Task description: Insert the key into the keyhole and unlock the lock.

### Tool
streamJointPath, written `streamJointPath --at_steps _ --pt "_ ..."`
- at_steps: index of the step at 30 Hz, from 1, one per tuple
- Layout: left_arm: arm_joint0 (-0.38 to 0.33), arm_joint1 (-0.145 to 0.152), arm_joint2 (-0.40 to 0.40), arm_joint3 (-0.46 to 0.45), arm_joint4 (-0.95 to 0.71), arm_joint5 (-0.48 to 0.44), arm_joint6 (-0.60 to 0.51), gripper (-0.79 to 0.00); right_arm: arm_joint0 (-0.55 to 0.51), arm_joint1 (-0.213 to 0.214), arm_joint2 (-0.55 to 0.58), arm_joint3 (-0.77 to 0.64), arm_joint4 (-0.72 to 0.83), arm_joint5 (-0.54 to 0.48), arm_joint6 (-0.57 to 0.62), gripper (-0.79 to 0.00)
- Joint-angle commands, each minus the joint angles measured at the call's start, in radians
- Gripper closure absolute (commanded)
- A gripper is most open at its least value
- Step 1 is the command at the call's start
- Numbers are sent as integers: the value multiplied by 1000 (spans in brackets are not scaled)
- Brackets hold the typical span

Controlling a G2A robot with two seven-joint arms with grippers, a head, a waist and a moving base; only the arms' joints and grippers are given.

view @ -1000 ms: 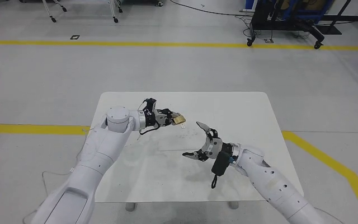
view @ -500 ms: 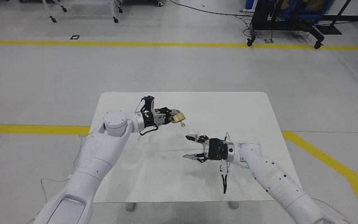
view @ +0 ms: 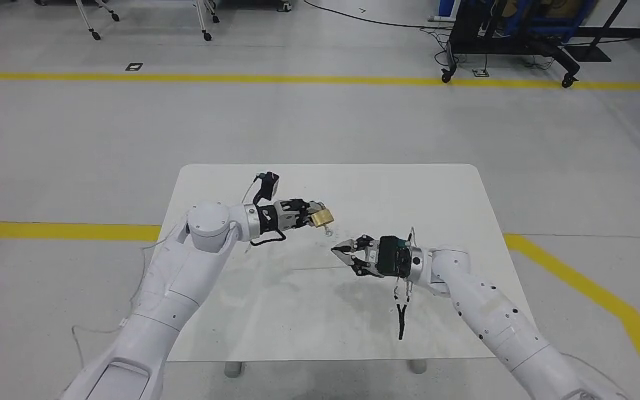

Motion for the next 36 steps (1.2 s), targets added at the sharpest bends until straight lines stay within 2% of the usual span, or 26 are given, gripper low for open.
streamJointPath --at_steps 1,11,21,25,30,36 --pt "1 1 3 -5 8 -4 -6 0 10 -4 -2 12 17 4 15 0" --pt "-1 3 4 -2 6 6 -15 0 59 -25 -22 68 78 40 82 0" --pt "-7 -2 -5 21 -49 59 28 0 39 -22 -19 62 40 37 12 0" --pt "-13 -4 9 22 -40 65 22 0 36 -19 -28 46 8 14 34 0" --pt "-19 -3 38 10 13 13 -30 0 51 -25 -27 52 33 26 49 0" --pt "-12 -2 26 15 -2 4 -13 0 49 -27 -28 47 41 31 32 0"
